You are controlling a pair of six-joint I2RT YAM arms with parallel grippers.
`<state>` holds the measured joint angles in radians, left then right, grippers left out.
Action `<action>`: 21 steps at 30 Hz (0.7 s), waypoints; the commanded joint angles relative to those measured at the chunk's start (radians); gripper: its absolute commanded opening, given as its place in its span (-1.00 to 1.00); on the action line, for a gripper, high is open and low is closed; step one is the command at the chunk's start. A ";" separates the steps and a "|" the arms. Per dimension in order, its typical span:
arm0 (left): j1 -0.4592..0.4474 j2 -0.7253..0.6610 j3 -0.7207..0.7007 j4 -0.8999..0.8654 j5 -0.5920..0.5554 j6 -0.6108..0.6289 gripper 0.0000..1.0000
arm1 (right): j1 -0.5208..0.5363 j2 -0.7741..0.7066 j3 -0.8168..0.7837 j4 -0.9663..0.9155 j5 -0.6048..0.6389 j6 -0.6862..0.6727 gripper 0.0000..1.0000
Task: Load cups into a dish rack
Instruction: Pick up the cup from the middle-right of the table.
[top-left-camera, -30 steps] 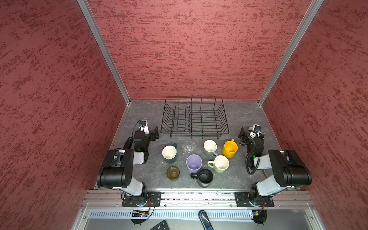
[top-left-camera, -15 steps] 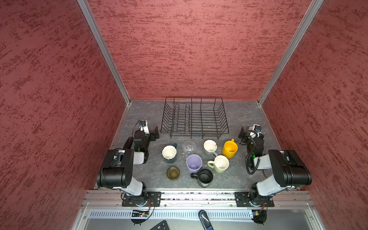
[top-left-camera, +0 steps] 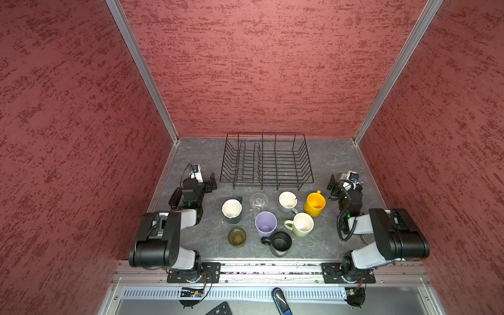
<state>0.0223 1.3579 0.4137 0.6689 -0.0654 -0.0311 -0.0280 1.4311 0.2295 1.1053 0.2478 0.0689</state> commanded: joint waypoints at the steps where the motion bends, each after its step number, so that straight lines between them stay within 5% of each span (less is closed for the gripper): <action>1: -0.008 -0.159 0.138 -0.295 -0.099 -0.080 0.99 | 0.004 -0.240 0.128 -0.339 0.142 0.079 0.98; 6: 0.001 -0.360 0.223 -0.497 -0.108 -0.339 0.99 | 0.005 -0.479 0.308 -0.703 0.095 0.324 0.98; 8: 0.024 -0.447 0.207 -0.495 -0.016 -0.446 0.99 | 0.001 -0.540 0.352 -0.828 -0.014 0.410 0.98; 11: 0.050 -0.521 0.222 -0.461 0.180 -0.450 0.99 | -0.001 -0.609 0.321 -0.827 -0.171 0.431 0.98; 14: 0.061 -0.519 0.336 -0.603 0.216 -0.452 0.99 | -0.005 -0.668 0.252 -0.762 -0.248 0.402 0.98; 21: 0.081 -0.394 0.588 -0.872 0.332 -0.319 0.99 | -0.003 -0.569 0.537 -1.400 -0.125 0.296 0.87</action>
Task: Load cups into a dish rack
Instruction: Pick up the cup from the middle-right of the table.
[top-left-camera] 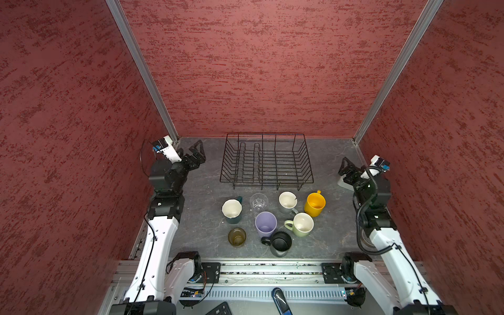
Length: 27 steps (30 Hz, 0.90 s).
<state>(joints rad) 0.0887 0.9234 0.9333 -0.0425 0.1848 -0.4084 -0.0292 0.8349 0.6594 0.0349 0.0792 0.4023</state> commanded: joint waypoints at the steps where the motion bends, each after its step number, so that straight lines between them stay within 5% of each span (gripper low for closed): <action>1: 0.014 0.057 0.090 -0.175 0.079 0.060 0.99 | -0.003 0.044 0.134 -0.400 0.051 -0.049 0.86; 10: 0.043 0.117 0.087 -0.178 0.226 0.049 0.99 | -0.003 0.014 0.181 -0.773 -0.018 -0.031 0.58; 19: 0.045 -0.050 0.020 -0.162 0.143 0.113 0.99 | 0.003 0.019 0.143 -0.840 -0.204 0.036 0.25; 27: 0.048 -0.063 0.022 -0.170 0.149 0.119 0.99 | 0.066 0.053 0.103 -0.809 -0.179 0.068 0.13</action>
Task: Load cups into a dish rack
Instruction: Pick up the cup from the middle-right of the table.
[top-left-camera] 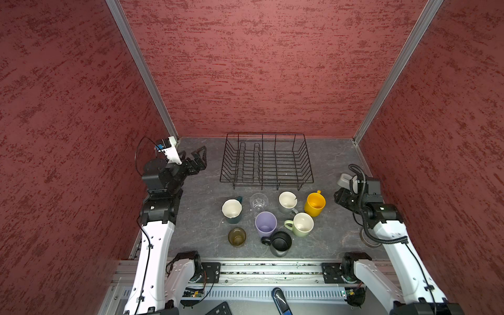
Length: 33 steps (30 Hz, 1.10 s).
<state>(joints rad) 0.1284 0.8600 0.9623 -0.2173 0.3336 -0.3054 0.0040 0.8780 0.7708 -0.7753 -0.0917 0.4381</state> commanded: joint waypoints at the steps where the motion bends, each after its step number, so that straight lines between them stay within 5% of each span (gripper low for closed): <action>1: 0.008 0.000 -0.007 0.003 0.002 0.015 0.99 | 0.050 0.024 -0.014 0.009 0.001 0.037 0.12; 20: 0.011 0.003 -0.017 0.014 0.003 0.005 0.99 | 0.236 0.263 -0.069 0.179 0.148 0.089 -0.01; 33: 0.014 -0.004 -0.024 0.018 -0.005 0.006 0.99 | 0.243 0.349 -0.058 0.237 0.170 0.052 -0.43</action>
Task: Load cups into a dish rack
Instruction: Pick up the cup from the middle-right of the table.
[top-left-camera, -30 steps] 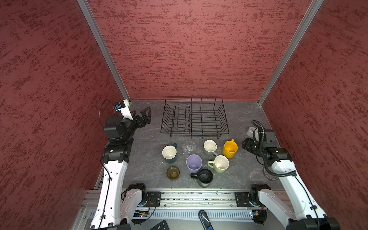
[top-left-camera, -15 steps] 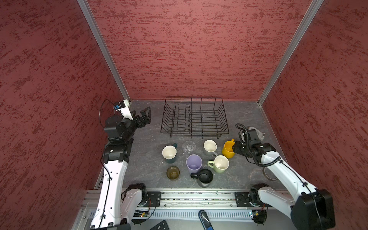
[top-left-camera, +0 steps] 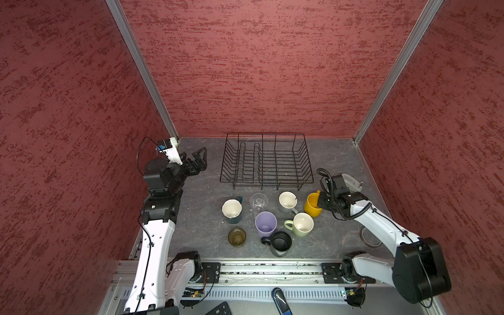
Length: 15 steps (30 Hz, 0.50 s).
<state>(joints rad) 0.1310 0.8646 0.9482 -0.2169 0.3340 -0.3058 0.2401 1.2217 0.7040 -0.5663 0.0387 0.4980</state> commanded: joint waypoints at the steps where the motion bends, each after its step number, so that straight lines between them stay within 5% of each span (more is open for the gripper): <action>1: 0.010 -0.009 -0.009 0.016 -0.007 0.005 0.99 | 0.006 0.006 0.009 0.031 0.039 -0.013 -0.49; 15: 0.012 -0.005 -0.015 0.025 -0.007 0.001 0.99 | 0.006 -0.035 0.051 -0.070 0.135 -0.043 -1.00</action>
<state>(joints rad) 0.1349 0.8646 0.9455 -0.2165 0.3336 -0.3061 0.2417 1.2201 0.7082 -0.5793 0.0883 0.4618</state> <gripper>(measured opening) 0.994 0.105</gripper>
